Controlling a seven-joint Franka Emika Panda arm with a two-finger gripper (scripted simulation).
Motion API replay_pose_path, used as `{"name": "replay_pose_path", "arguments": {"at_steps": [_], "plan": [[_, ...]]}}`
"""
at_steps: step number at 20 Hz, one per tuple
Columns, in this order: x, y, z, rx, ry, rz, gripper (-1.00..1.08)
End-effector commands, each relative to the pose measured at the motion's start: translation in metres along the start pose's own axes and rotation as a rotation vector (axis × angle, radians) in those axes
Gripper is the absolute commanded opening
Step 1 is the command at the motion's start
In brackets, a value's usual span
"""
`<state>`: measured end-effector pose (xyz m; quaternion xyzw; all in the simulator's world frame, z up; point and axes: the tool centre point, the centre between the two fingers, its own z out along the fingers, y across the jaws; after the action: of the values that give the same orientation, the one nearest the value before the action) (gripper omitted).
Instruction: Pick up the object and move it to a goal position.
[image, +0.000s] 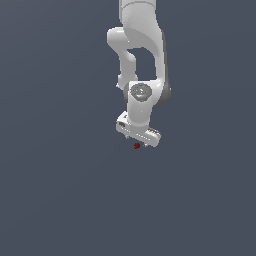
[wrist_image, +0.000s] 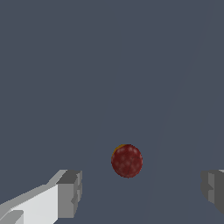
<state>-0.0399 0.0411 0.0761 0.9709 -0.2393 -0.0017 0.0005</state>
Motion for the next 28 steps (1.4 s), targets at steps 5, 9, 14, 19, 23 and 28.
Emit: {"name": "replay_pose_path", "arguments": {"at_steps": [5, 9, 14, 19, 23, 28], "plan": [[-0.007, -0.003, 0.008, 0.002, 0.003, 0.053, 1.00], [-0.008, -0.003, 0.009, 0.002, 0.002, 0.054, 1.00], [-0.008, -0.003, 0.017, 0.002, 0.002, 0.055, 1.00], [-0.009, -0.003, 0.041, 0.002, 0.003, 0.057, 1.00], [-0.009, -0.003, 0.055, 0.002, 0.003, 0.058, 1.00], [-0.008, -0.003, 0.059, 0.002, 0.003, 0.059, -1.00]]}}
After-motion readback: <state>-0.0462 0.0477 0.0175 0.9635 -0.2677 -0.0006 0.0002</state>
